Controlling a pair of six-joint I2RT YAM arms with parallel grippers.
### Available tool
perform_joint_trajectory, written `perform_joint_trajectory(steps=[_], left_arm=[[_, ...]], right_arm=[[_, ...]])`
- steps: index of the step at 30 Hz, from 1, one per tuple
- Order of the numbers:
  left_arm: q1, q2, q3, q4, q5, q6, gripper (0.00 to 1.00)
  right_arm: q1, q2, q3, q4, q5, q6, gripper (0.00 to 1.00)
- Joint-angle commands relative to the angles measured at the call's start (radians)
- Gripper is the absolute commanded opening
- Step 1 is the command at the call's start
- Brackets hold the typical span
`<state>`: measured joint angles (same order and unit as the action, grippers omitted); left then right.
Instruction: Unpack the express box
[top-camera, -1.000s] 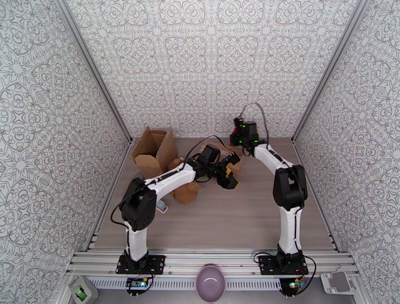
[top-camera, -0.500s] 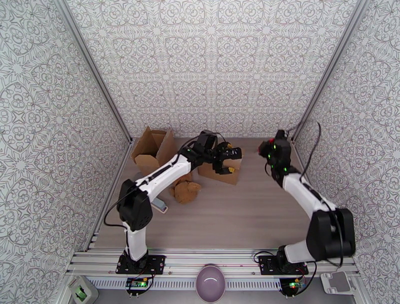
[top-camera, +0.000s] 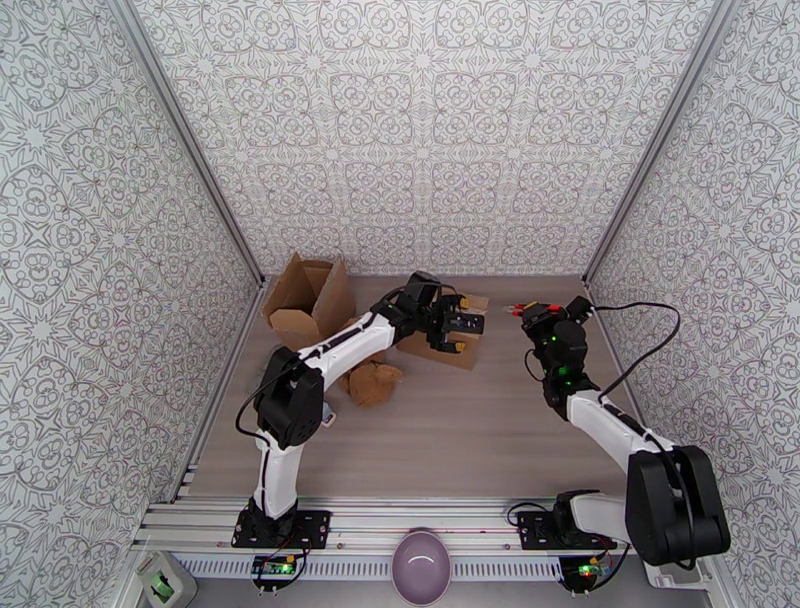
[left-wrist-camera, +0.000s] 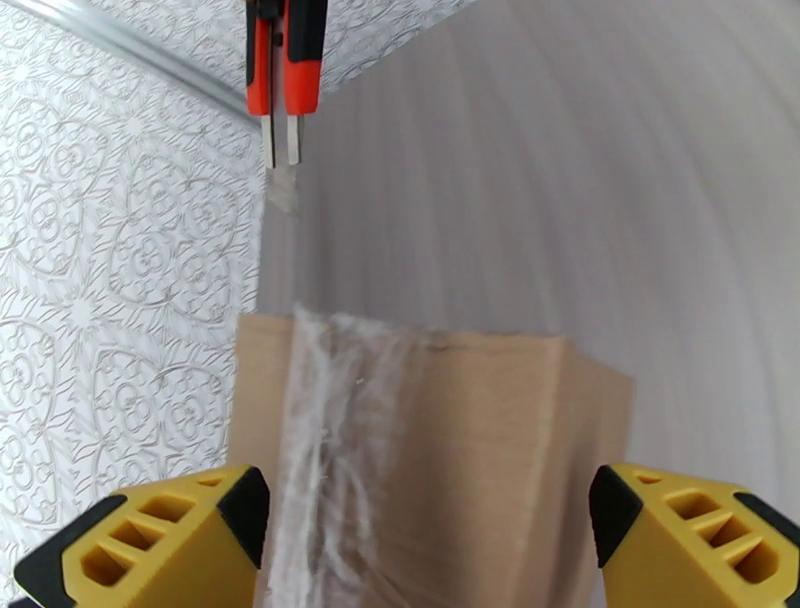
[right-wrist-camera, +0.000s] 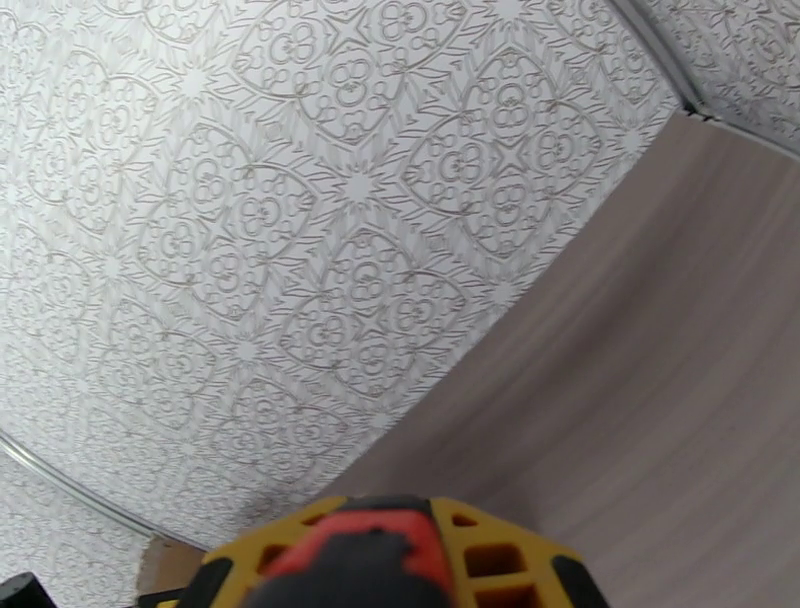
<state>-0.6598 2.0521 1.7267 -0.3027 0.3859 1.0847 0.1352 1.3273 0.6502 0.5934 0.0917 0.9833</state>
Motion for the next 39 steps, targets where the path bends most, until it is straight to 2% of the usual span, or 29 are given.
perform_joint_trajectory(steps=[1, 9, 19, 31, 39], left_arm=[[-0.004, 0.023, -0.022, 0.109, -0.058, -0.008, 0.9], [0.002, 0.028, -0.022, 0.123, -0.054, -0.038, 0.9], [0.005, 0.036, -0.022, 0.103, -0.02, -0.046, 0.88], [0.006, 0.038, -0.024, 0.1, -0.008, -0.049, 0.85], [0.008, 0.04, -0.032, 0.108, -0.008, -0.056, 0.84]], right_arm=[[0.021, 0.046, 0.011, 0.095, -0.042, 0.057, 0.0], [0.056, 0.12, 0.023, 0.157, -0.055, 0.09, 0.0], [0.063, 0.072, 0.015, 0.123, -0.003, 0.056, 0.0], [0.063, 0.101, 0.023, 0.183, -0.007, 0.064, 0.0], [0.063, 0.106, 0.053, 0.136, -0.018, 0.051, 0.0]])
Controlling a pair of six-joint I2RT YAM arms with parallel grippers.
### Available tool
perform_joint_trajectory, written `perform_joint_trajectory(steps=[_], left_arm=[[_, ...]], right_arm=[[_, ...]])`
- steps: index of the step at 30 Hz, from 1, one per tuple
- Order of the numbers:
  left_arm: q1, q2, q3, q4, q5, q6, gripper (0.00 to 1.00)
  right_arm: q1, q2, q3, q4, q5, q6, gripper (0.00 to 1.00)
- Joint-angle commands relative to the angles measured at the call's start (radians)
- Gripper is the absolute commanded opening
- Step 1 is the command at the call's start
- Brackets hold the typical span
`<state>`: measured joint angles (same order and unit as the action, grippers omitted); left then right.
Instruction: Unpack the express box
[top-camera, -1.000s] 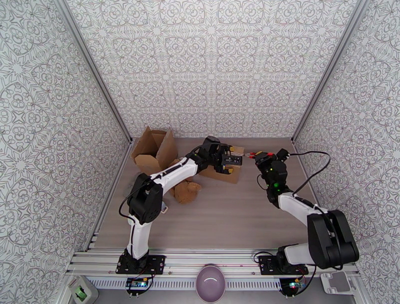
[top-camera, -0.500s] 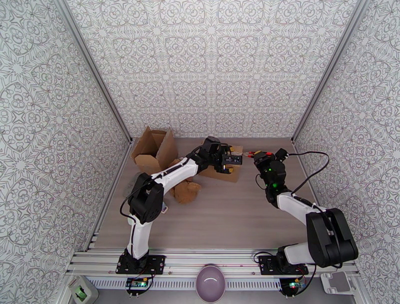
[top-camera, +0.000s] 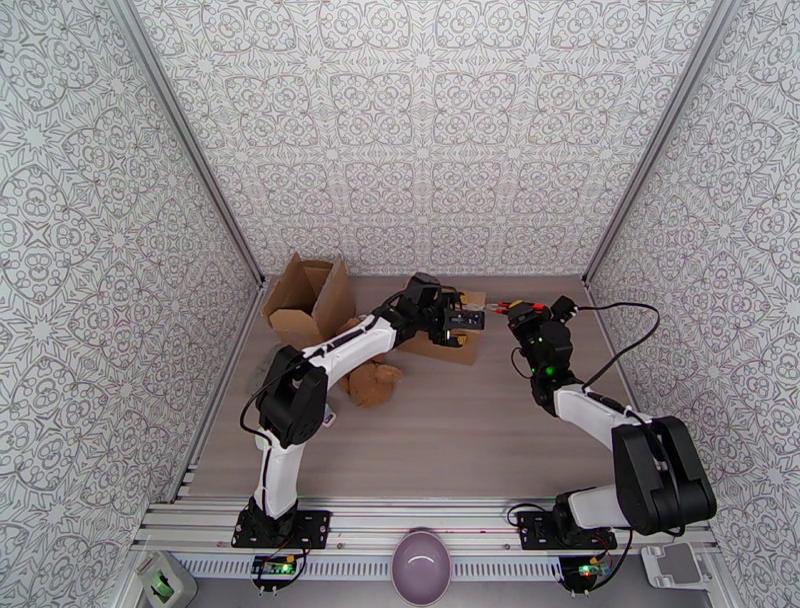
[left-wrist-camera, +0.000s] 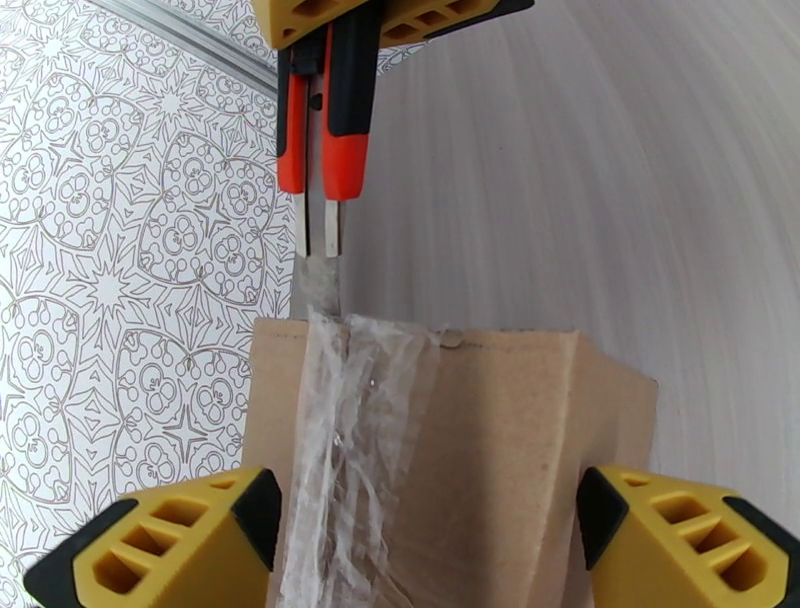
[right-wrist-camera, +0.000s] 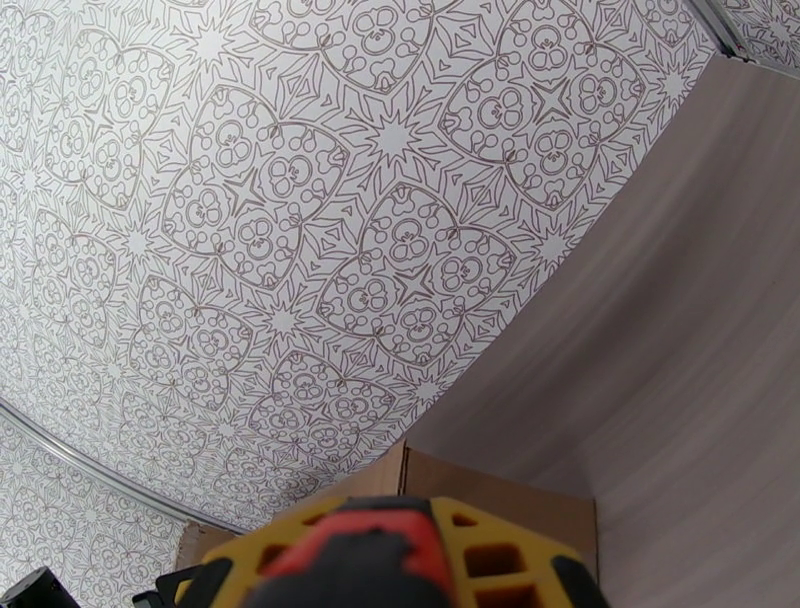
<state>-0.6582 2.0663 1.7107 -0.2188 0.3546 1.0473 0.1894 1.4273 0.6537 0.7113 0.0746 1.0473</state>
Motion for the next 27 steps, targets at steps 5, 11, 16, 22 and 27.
perform_joint_trajectory(steps=[5, 11, 16, 22, 27], left_arm=[[0.008, 0.036, -0.01, 0.041, 0.024, -0.031, 0.82], [0.009, 0.064, 0.0, 0.095, -0.004, -0.063, 0.76], [0.017, 0.087, 0.017, 0.133, -0.034, -0.09, 0.69], [0.027, 0.094, 0.035, 0.175, -0.077, -0.125, 0.62], [0.041, 0.098, 0.051, 0.2, -0.1, -0.164, 0.6]], right_arm=[[0.009, 0.051, 0.023, 0.094, -0.02, 0.048, 0.0], [0.01, 0.087, 0.002, 0.12, -0.058, 0.124, 0.0], [0.01, 0.123, -0.006, 0.15, -0.113, 0.185, 0.0], [0.01, 0.086, -0.023, 0.074, -0.135, 0.184, 0.0], [0.01, 0.084, -0.061, 0.077, -0.172, 0.204, 0.0]])
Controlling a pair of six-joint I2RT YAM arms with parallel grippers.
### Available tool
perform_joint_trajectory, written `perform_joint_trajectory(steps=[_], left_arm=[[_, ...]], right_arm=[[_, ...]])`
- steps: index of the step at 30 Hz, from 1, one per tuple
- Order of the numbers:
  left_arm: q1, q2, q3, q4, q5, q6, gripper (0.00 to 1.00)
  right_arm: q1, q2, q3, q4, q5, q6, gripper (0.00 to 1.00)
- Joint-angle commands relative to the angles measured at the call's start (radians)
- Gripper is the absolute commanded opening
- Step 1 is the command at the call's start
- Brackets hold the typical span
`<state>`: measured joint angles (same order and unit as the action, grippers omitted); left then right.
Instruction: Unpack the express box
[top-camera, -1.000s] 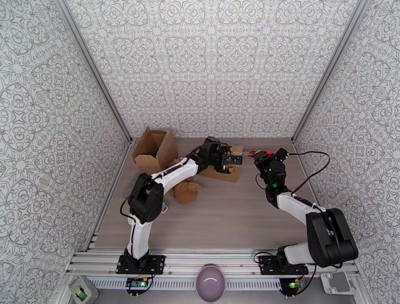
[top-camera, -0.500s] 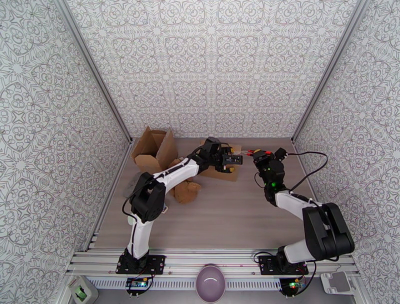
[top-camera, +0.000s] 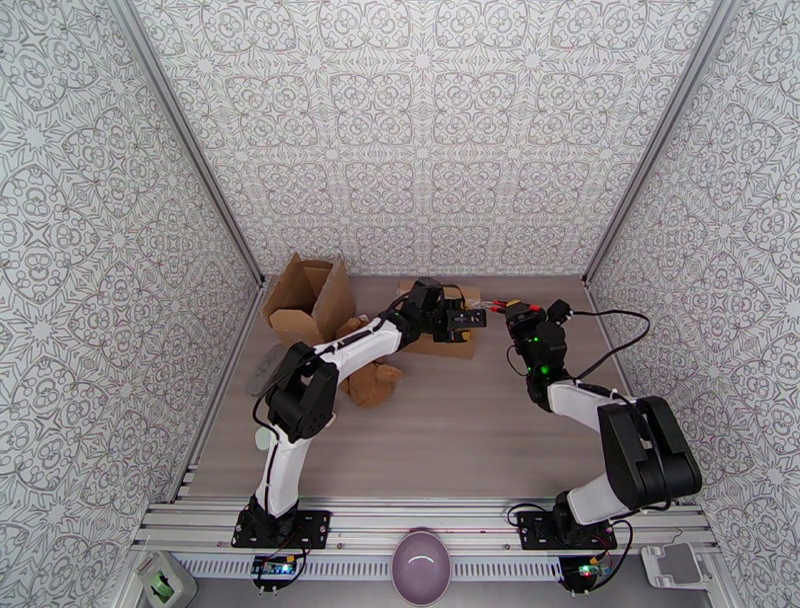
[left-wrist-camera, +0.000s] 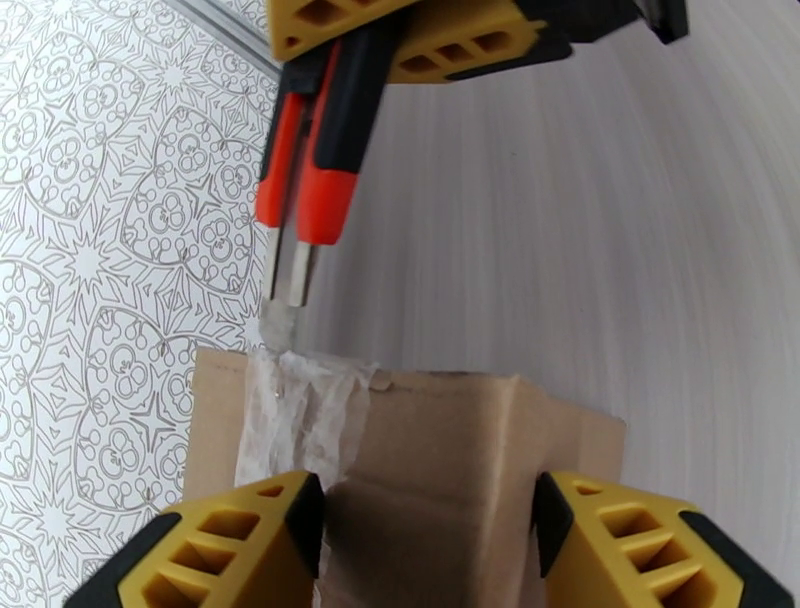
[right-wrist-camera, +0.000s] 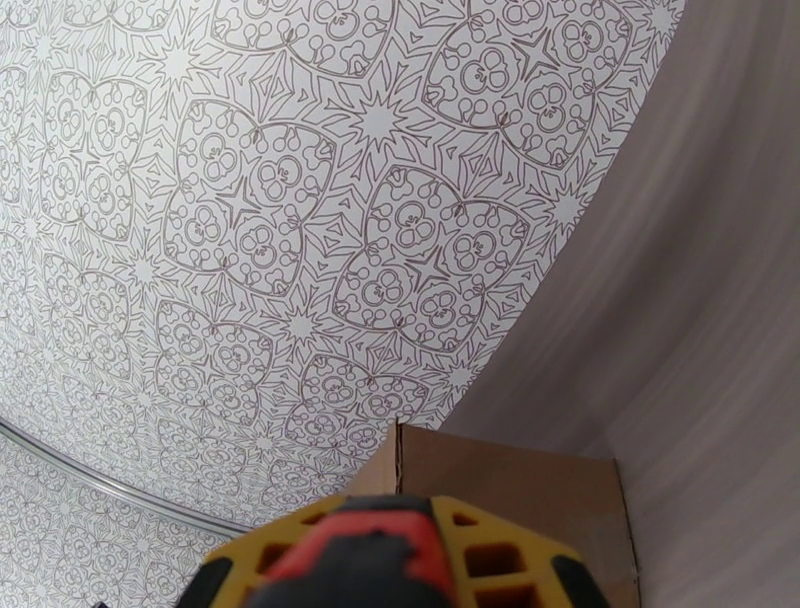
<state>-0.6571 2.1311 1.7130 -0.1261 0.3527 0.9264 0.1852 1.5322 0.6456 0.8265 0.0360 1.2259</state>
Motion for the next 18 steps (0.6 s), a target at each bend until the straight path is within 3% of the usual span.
perform_joint_trajectory(steps=[1, 12, 18], left_arm=[[0.04, 0.034, 0.048, 0.109, -0.098, -0.045, 0.6], [0.051, 0.04, 0.058, 0.124, -0.139, -0.091, 0.59], [0.05, 0.056, 0.089, 0.137, -0.165, -0.127, 0.59]], right_arm=[[0.014, -0.023, -0.067, -0.036, -0.134, 0.032, 0.0], [0.014, -0.017, -0.113, 0.061, -0.217, 0.099, 0.0], [0.032, -0.021, -0.09, 0.018, -0.251, 0.116, 0.0]])
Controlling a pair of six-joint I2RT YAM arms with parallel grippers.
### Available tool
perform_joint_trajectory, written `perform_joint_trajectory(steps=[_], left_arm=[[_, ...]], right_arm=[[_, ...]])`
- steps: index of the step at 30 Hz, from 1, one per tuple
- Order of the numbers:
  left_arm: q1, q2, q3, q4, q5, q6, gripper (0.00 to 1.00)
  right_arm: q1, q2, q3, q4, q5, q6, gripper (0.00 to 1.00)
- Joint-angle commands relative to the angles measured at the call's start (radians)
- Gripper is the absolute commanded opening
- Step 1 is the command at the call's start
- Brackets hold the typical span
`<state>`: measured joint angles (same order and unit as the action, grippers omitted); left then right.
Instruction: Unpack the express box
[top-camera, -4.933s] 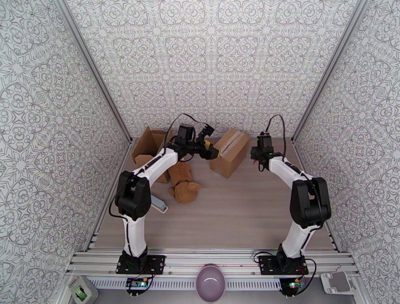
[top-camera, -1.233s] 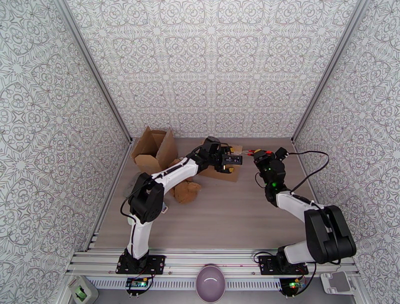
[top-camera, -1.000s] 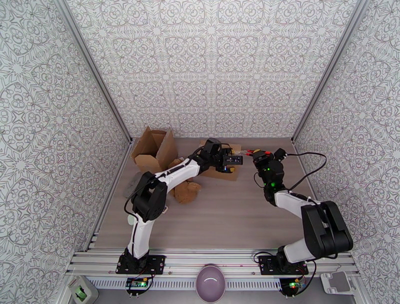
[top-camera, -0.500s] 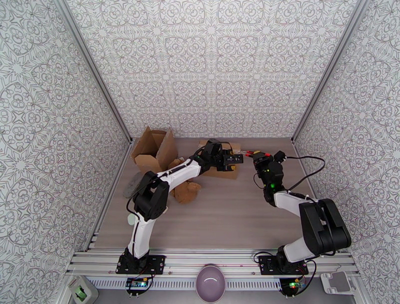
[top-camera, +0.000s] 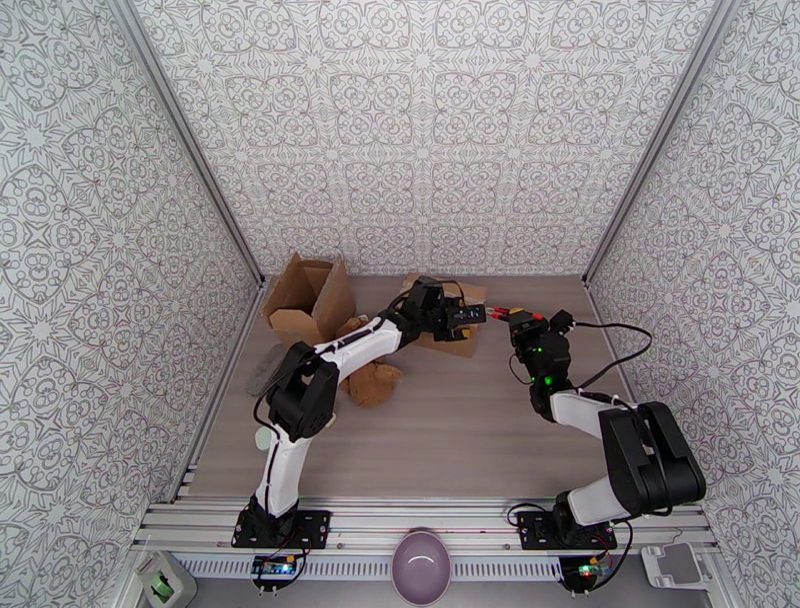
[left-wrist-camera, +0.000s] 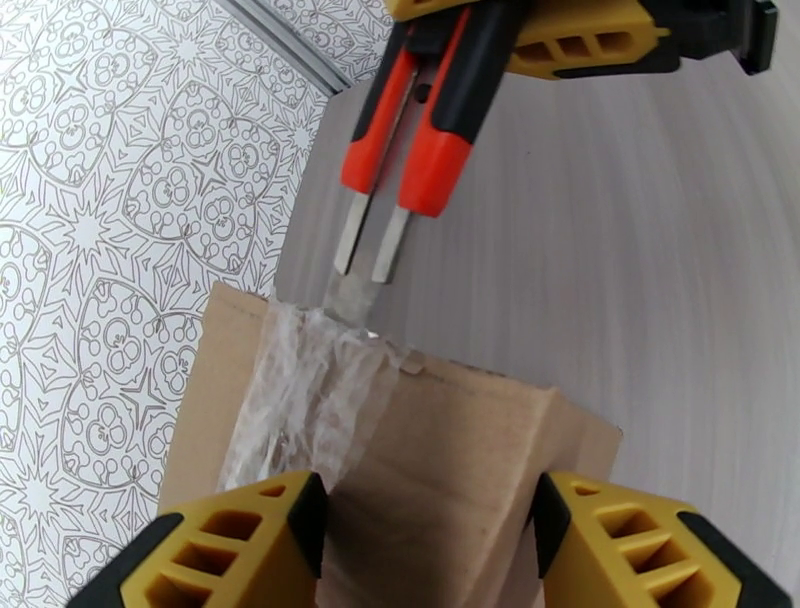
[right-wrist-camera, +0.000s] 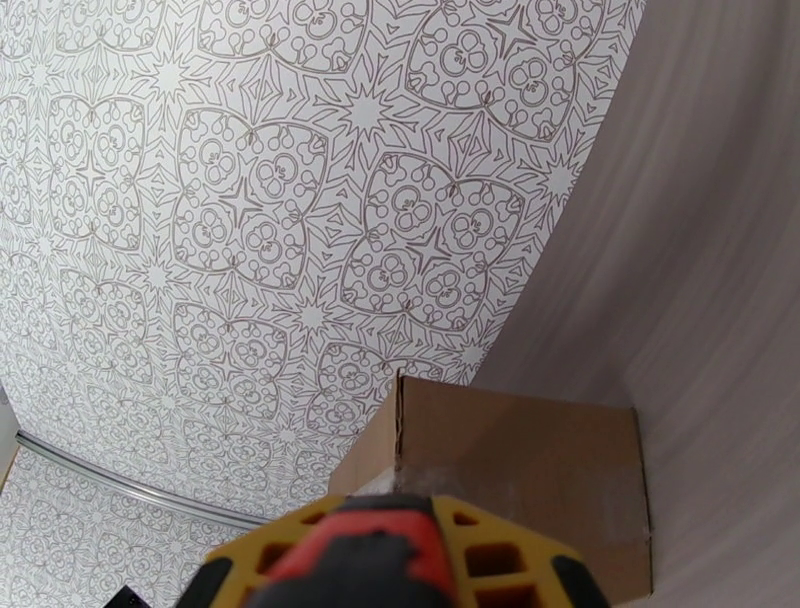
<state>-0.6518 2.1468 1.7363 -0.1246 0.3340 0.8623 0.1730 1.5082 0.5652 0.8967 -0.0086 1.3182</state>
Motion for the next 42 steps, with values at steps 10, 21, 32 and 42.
perform_joint_trajectory(steps=[10, 21, 32, 42], left_arm=[[0.043, 0.048, 0.072, 0.131, -0.17, -0.071, 0.59], [0.04, 0.019, 0.04, 0.113, -0.12, -0.037, 0.59], [0.088, -0.138, -0.189, 0.094, 0.165, -0.002, 0.6], [0.081, -0.107, -0.137, -0.005, 0.156, 0.019, 0.59]], right_arm=[[0.062, 0.004, -0.024, -0.017, -0.243, 0.106, 0.0], [0.045, -0.106, -0.082, -0.174, -0.216, 0.037, 0.0], [-0.066, -0.319, -0.002, -0.414, -0.123, -0.184, 0.0], [-0.103, -0.359, 0.012, -0.438, -0.092, -0.214, 0.0]])
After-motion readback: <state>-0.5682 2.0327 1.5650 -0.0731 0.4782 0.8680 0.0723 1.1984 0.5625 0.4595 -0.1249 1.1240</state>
